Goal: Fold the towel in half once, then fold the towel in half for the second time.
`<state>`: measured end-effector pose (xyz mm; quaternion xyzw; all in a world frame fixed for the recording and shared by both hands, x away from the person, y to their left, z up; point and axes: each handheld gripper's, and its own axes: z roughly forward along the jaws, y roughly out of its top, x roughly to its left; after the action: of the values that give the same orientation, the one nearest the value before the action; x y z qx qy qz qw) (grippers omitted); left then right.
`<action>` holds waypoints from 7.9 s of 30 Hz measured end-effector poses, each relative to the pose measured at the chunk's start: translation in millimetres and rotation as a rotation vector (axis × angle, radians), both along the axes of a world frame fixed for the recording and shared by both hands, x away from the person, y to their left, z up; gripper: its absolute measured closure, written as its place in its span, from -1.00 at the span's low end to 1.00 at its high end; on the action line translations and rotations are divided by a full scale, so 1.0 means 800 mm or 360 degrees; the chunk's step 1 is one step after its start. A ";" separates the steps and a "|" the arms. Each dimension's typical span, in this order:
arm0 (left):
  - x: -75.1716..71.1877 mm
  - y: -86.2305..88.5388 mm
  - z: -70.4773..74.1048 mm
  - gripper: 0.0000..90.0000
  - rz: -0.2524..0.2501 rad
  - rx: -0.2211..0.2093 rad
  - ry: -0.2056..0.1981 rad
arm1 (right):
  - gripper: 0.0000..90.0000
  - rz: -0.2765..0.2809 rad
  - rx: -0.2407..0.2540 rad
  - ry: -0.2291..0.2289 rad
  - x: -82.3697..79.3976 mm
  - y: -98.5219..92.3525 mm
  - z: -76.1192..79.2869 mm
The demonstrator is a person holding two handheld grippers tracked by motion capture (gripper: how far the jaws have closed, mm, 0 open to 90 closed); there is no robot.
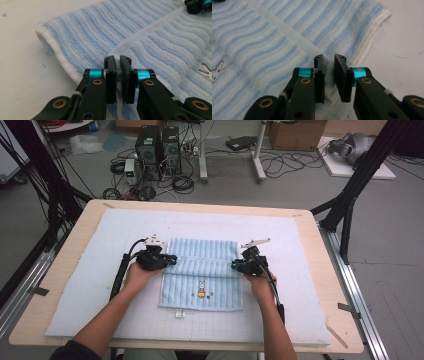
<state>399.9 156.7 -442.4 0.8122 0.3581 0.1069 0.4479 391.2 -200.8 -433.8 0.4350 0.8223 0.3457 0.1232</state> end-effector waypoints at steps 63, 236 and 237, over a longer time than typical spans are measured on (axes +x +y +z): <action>-0.136 0.052 0.006 0.25 0.0004 -0.0365 -0.0123 | 0.42 0.0096 0.0169 -0.0243 -0.157 -0.010 -0.001; 0.058 0.021 0.005 0.90 0.0103 -0.0150 -0.0035 | 0.02 -0.0021 0.0137 -0.0175 0.048 -0.019 0.001; 0.058 0.020 0.005 0.90 0.0104 -0.0154 -0.0034 | 0.05 -0.0046 0.0112 -0.0186 0.052 -0.017 -0.001</action>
<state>446.3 173.1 -438.4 0.7763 0.3844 0.1128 0.4866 433.1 -214.8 -434.6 0.4300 0.7946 0.3975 0.1605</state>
